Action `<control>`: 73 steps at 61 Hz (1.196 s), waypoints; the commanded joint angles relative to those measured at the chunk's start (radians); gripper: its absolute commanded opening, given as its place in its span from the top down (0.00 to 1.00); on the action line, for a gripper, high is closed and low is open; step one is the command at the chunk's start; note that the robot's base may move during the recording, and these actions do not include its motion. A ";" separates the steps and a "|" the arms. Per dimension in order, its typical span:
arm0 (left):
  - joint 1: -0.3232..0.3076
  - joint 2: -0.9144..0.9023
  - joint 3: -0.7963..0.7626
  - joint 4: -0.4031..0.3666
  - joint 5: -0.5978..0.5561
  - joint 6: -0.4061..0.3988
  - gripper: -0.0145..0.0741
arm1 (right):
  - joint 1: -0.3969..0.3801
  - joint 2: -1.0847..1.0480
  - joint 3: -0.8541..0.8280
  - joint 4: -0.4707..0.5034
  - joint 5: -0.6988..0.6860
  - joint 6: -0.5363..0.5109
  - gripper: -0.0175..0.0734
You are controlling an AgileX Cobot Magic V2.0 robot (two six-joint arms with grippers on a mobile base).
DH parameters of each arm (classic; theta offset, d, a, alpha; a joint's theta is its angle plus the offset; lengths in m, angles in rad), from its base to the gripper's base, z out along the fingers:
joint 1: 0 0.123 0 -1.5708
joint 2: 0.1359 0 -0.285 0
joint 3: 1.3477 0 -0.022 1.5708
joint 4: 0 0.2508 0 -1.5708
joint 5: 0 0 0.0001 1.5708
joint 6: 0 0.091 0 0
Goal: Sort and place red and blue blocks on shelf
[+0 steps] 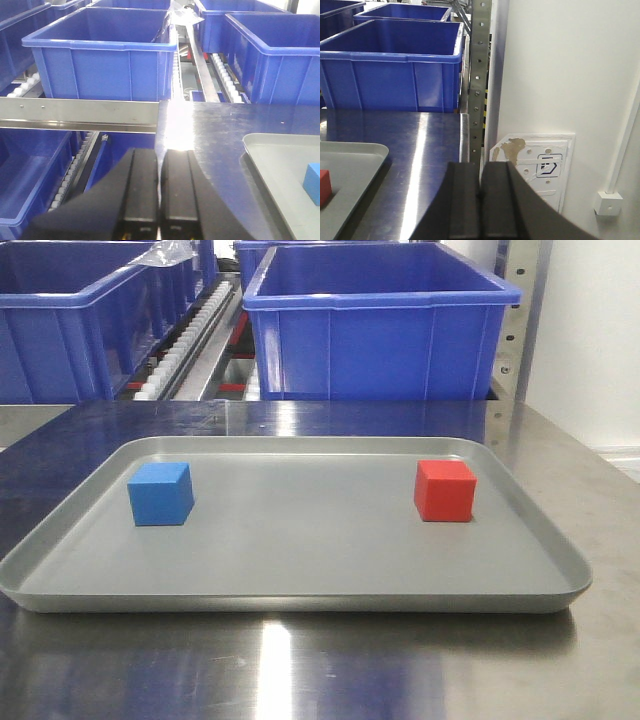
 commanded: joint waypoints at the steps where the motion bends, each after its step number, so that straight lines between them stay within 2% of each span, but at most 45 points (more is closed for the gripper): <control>1: -0.003 -0.015 0.023 -0.001 -0.087 -0.005 0.70 | -0.004 -0.022 -0.023 -0.008 -0.095 -0.005 0.75; 20: -0.003 -0.015 0.023 -0.001 -0.087 -0.005 0.70 | -0.004 -0.022 -0.032 -0.008 -0.097 -0.005 0.75; 34: -0.003 -0.015 0.023 -0.001 -0.087 -0.005 0.70 | -0.004 0.034 -0.204 -0.008 0.165 -0.005 0.75; 43: -0.003 -0.015 0.023 -0.001 -0.087 -0.005 0.70 | -0.004 0.137 -0.331 -0.008 0.295 -0.007 0.75; 48: -0.003 -0.015 0.023 -0.001 -0.087 -0.005 0.70 | -0.004 0.222 -0.395 -0.008 0.337 -0.042 0.75; 57: -0.003 -0.015 0.023 -0.001 -0.087 -0.005 0.70 | -0.004 0.372 -0.455 -0.008 0.274 -0.123 0.75; 62: -0.003 -0.015 0.023 -0.001 -0.087 -0.005 0.70 | -0.004 0.435 -0.461 -0.007 0.221 -0.134 0.75; 73: -0.003 -0.015 0.023 -0.001 -0.087 -0.005 0.70 | -0.004 0.602 -0.496 -0.007 0.253 -0.136 0.75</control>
